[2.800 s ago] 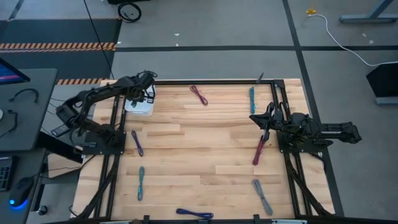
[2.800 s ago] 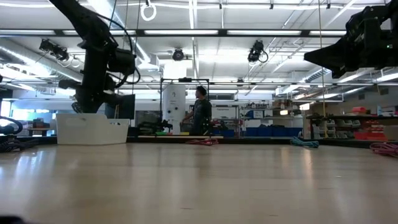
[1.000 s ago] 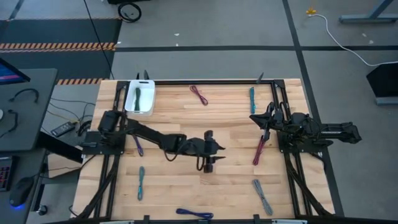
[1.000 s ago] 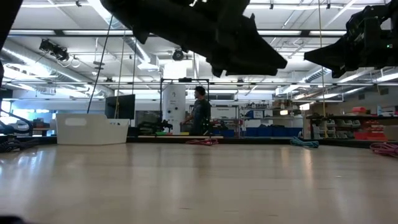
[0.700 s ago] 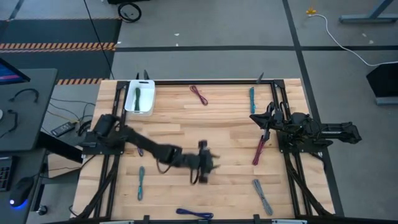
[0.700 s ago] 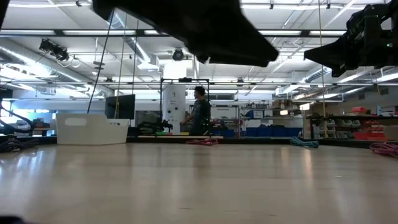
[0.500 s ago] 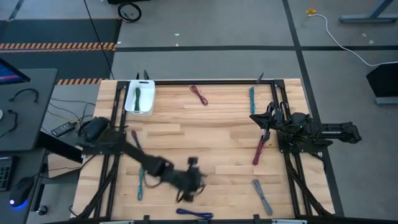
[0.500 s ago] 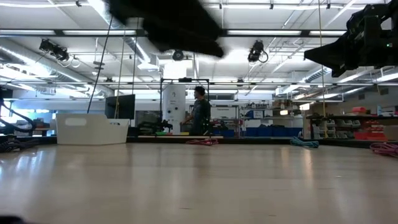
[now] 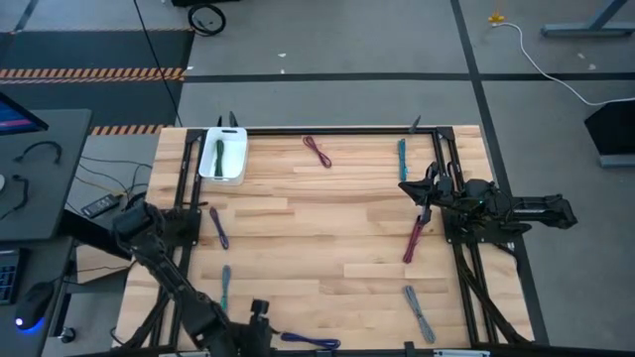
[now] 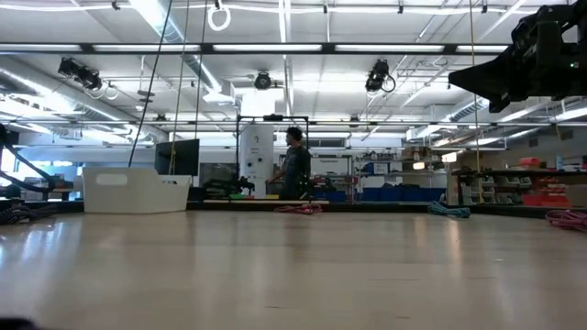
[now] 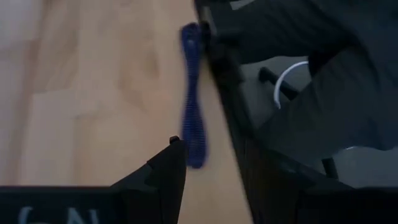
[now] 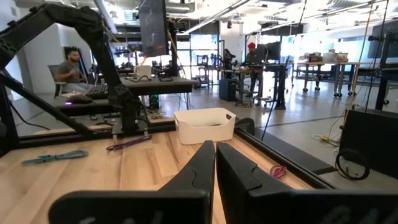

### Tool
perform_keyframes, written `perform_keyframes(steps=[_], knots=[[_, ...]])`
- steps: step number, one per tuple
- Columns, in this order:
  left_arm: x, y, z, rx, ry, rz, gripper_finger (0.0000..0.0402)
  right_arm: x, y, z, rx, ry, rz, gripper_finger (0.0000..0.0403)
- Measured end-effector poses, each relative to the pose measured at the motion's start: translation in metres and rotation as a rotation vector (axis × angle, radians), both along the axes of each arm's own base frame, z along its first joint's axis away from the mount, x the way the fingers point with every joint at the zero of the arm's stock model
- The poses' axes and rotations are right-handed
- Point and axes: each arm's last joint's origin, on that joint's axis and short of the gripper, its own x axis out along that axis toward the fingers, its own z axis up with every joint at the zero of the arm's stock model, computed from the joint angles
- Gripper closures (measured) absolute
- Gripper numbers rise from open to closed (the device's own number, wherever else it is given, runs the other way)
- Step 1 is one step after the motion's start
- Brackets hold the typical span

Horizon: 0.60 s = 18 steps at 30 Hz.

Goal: Pick and place USB-C Cables
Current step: Put the bottom purple charger cable into the white bin

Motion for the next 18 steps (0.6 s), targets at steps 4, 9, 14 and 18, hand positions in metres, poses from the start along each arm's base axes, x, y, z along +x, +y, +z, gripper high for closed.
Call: perform_keyframes(steps=[4,9,14,18], knots=[[0.013,-0.005,-0.016,-0.058,-0.026,0.031,0.023,0.0,0.0,0.0,0.0,-0.001,0.0,0.038],[0.029,0.0,-0.035,-0.08,0.022,0.026,0.0226,0.0,0.0,0.0,0.0,-0.004,0.0,0.038],[0.035,0.009,-0.042,-0.022,0.068,0.02,0.0202,0.0,0.0,0.0,0.0,-0.003,0.0,0.038],[0.037,0.013,-0.047,0.003,0.088,0.027,0.0187,0.0,0.0,0.0,0.0,-0.004,0.0,0.038]])
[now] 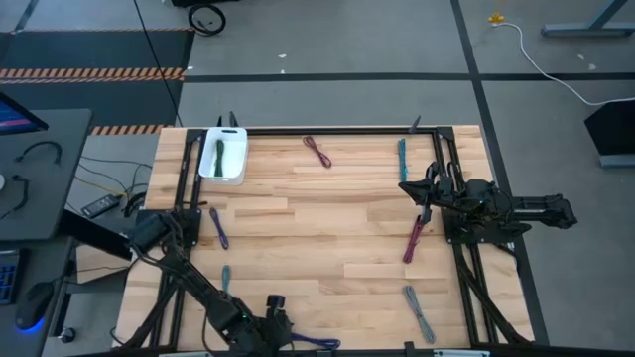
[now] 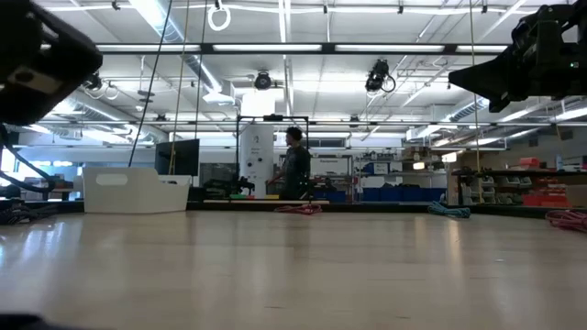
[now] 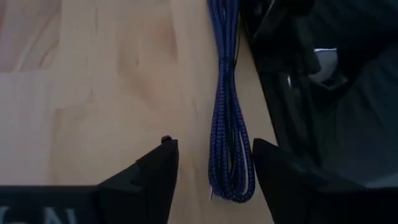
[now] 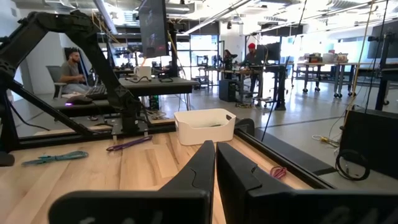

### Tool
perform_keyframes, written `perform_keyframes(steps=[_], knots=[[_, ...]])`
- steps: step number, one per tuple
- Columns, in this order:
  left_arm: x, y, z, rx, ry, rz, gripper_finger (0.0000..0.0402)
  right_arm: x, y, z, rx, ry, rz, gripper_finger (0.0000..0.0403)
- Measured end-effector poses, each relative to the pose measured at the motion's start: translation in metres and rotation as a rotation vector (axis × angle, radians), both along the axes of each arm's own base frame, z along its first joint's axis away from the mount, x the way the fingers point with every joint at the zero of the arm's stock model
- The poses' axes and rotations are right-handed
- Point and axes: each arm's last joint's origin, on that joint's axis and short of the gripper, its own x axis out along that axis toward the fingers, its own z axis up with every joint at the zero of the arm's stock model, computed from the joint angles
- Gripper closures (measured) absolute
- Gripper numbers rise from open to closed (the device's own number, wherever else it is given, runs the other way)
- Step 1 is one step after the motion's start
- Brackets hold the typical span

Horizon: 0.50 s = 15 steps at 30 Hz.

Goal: Pick and place USB-C Cables
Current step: Put the bottom purple charger cable into the white bin

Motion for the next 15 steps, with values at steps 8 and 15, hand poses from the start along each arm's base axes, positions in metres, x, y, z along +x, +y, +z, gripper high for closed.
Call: perform_keyframes(steps=[8,15], knots=[[0.001,-0.001,-0.018,-0.009,0.056,0.029,0.0226,0.0,0.0,0.0,0.0,0.0,0.0,0.038],[0.01,0.017,-0.018,-0.123,0.117,0.308,0.0369,0.0,0.0,0.0,0.0,0.001,0.001,0.038]])
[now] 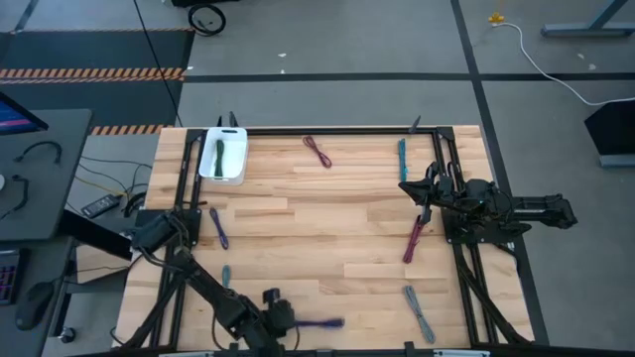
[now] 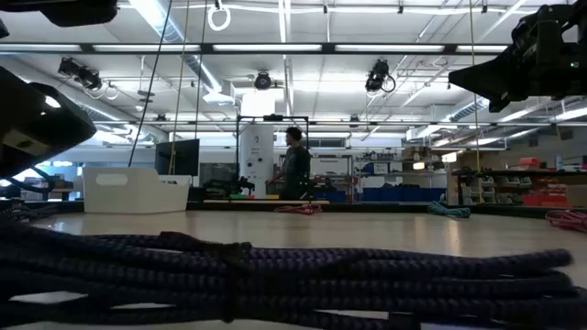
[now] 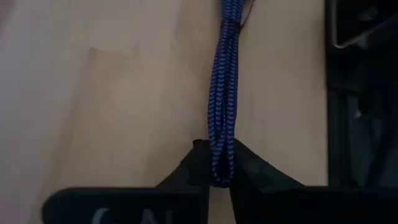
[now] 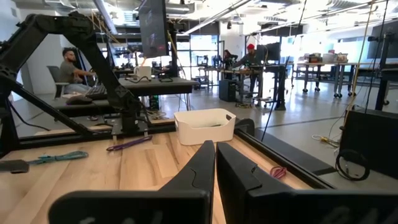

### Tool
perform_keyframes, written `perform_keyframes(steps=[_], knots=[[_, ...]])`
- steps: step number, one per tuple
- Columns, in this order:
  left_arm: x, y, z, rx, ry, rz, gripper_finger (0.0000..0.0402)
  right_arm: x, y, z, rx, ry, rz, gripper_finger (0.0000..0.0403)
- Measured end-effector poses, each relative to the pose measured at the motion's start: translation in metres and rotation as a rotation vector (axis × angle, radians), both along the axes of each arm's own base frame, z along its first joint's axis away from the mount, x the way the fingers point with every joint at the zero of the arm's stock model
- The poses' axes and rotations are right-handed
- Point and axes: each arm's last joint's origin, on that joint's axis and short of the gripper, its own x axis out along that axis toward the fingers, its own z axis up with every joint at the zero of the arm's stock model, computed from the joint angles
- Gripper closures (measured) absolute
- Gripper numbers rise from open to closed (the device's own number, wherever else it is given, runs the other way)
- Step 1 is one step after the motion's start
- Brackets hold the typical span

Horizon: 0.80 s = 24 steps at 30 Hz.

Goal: Pick and place USB-C Cables
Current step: Put the bottom purple charger cable into the white bin

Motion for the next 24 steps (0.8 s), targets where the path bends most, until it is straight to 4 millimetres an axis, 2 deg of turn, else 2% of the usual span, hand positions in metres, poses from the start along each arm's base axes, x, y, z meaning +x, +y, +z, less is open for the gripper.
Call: perform_keyframes(steps=[2,5,8,12,14,16,21,24], knots=[[-0.007,0.006,0.004,0.063,0.022,0.063,0.0369,0.0,0.0,0.0,0.0,0.0,-0.001,0.038],[-0.031,0.025,0.02,0.231,0.054,0.214,0.0369,0.0,0.0,0.0,0.0,0.0,-0.001,0.038],[-0.056,0.047,0.064,0.303,-0.058,0.428,0.0369,0.0,0.0,0.0,0.0,0.0,-0.001,0.038],[-0.083,0.086,0.115,0.304,-0.188,0.682,0.0369,0.0,0.0,0.0,0.0,-0.001,-0.001,0.038],[-0.091,0.113,0.137,0.305,-0.197,0.795,0.0369,0.0,0.0,0.0,0.0,0.0,-0.001,0.038],[-0.094,0.142,0.154,0.322,-0.124,0.895,0.0369,0.0,0.0,0.0,0.0,0.0,-0.001,0.038],[-0.084,0.219,0.18,0.28,0.072,1.042,0.0369,0.0,0.0,0.0,0.0,-0.001,-0.001,0.038],[-0.08,0.265,0.183,0.268,0.232,1.129,0.0369,0.0,0.0,0.0,0.0,0.0,0.0,0.038]])
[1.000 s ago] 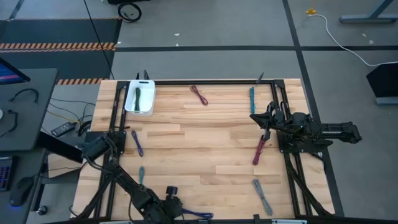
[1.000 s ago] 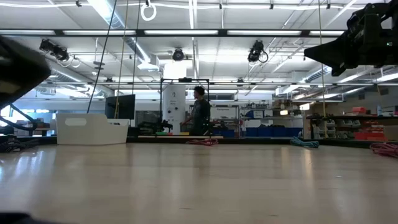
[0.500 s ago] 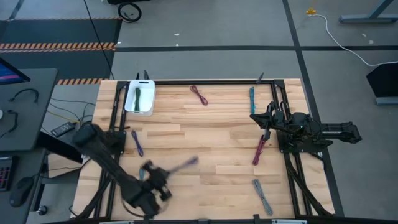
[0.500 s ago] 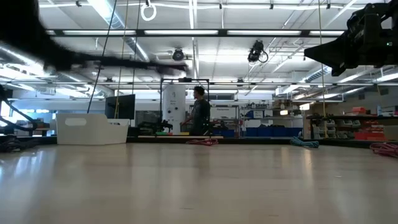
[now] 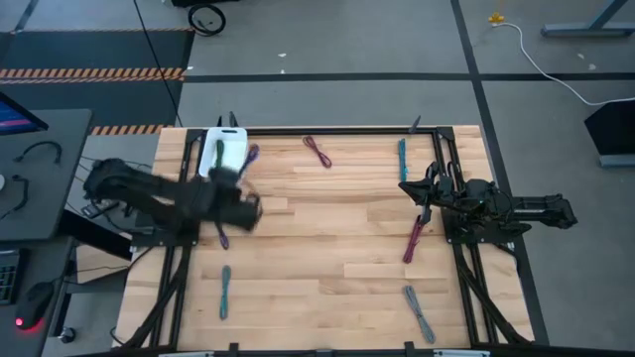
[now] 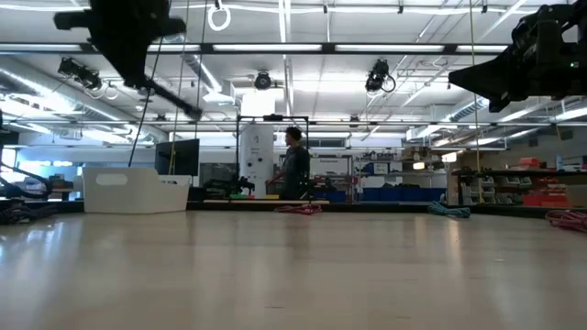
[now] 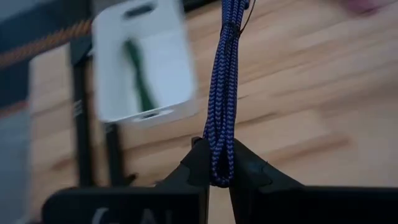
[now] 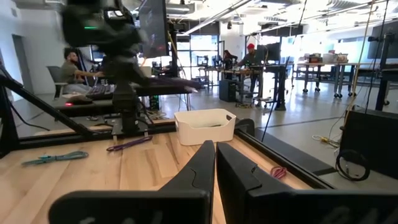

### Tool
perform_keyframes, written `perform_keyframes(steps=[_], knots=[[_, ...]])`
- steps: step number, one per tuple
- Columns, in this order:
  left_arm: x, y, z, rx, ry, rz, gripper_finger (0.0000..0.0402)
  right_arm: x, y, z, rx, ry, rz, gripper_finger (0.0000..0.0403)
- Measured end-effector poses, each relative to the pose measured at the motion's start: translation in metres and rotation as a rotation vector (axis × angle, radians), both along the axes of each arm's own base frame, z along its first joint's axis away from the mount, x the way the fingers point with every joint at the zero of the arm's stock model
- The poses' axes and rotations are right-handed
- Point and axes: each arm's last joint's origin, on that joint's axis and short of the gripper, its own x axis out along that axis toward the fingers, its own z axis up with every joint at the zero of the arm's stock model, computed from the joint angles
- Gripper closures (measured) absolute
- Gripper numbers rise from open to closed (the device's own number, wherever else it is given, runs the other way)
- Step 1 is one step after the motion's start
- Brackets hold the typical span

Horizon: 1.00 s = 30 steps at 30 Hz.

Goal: Pick and place USB-C Cables
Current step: Put the bottom purple charger cable into the white bin

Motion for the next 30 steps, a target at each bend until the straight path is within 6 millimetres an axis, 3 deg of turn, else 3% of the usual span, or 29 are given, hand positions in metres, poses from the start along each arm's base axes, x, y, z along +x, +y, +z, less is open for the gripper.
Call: perform_keyframes(steps=[6,13,21,30], knots=[[-0.006,0.075,-0.001,-0.141,0.113,0.156,0.0369,0.0,0.0,0.0,0.0,0.0,0.0,0.038],[-0.003,0.126,-0.015,-0.222,0.135,0.217,0.0369,0.0,0.0,0.0,0.0,-0.001,0.0,0.038],[0.012,0.156,-0.059,-0.349,0.204,0.248,0.0358,0.0,0.0,0.0,0.0,-0.001,0.0,0.038],[0.023,0.165,-0.085,-0.379,0.303,0.243,0.0345,0.0,0.0,0.0,0.0,0.0,0.0,0.038]])
